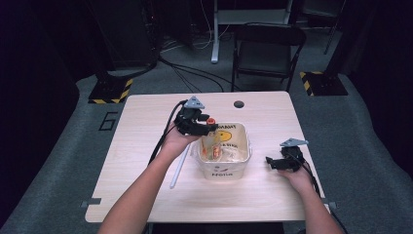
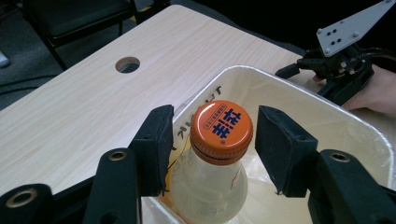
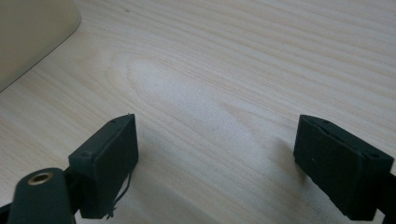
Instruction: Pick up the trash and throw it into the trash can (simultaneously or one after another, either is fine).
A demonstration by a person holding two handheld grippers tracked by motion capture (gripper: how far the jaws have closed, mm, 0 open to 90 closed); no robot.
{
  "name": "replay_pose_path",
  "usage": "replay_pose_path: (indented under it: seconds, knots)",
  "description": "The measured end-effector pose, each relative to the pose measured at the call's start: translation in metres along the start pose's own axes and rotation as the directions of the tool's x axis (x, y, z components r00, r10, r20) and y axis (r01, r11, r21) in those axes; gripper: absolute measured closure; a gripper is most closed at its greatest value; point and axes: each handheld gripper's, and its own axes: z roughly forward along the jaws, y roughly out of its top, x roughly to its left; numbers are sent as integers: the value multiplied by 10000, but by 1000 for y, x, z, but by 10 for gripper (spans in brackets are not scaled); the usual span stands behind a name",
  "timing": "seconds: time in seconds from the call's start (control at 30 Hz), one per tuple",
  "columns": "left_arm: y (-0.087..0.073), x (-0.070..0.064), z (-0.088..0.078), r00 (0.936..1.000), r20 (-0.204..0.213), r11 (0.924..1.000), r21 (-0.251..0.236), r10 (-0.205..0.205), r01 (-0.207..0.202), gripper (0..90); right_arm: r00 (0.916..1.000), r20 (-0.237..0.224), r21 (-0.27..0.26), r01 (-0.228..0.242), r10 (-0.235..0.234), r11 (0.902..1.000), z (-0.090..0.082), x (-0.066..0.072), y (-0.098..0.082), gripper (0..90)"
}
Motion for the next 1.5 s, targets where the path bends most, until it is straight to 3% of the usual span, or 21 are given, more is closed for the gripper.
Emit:
replay_pose_path:
  seconds: [0.2,0.5,0.83,1.07,1.5]
  knots:
    - [-3,1,-16,9997,-217,9996,-262,94,-99,442,10000,3,2,6,-6,10000,0,0,0,130]
    - [-15,9,-38,9991,-390,9983,-554,-182,160,445,10000,32,0,-24,24,10000,0,0,0,130]
    - [-34,20,-52,9963,-681,9976,-491,-518,486,461,10000,29,3,-16,16,10000,0,0,0,130]
    - [-48,22,-60,9934,-1025,9979,-455,-510,466,481,10000,30,1,-14,14,10000,0,0,0,130]
    - [-85,31,-65,9882,-1282,9965,-193,-833,815,496,10000,28,2,-23,23,10000,0,1,0,131]
